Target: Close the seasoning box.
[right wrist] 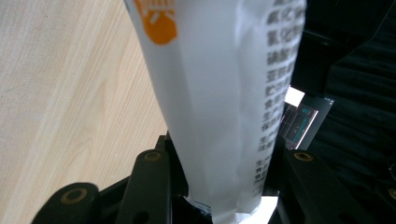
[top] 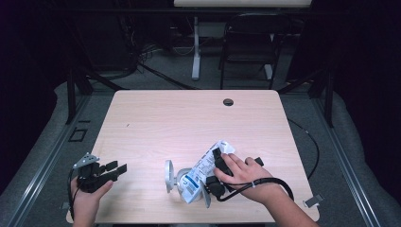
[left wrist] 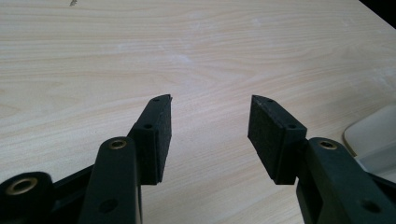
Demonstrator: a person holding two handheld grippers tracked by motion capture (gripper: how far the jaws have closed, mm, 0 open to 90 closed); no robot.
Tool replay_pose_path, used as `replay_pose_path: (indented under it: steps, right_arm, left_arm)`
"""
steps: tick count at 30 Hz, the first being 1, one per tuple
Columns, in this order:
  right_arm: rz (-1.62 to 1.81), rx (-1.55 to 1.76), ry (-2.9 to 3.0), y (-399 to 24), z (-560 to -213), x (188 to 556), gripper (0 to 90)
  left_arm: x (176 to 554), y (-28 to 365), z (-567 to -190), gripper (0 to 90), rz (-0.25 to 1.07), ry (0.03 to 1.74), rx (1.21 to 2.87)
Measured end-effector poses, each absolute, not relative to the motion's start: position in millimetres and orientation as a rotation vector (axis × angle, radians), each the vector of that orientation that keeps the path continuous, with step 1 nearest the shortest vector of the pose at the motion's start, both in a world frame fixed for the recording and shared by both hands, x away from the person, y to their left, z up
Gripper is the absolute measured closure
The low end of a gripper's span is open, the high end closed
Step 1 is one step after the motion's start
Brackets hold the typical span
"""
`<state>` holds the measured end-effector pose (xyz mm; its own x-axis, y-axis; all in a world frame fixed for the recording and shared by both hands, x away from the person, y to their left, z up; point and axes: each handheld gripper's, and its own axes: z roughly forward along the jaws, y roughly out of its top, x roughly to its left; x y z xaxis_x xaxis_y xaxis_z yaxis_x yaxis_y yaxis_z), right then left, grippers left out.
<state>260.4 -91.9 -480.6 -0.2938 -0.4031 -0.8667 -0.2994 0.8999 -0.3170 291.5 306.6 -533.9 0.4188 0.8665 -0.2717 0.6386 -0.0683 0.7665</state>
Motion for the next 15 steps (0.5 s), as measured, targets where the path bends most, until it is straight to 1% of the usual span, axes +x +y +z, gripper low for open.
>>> replay_pose_path:
  steps: [15]
  right_arm:
    - [-0.109, -0.522, 1.896, -92.4, -481.5, 259.8, 66.6]
  left_arm:
    - [291.5, 306.5, -534.0, 50.2, 0.324, 1.299, 1.789]
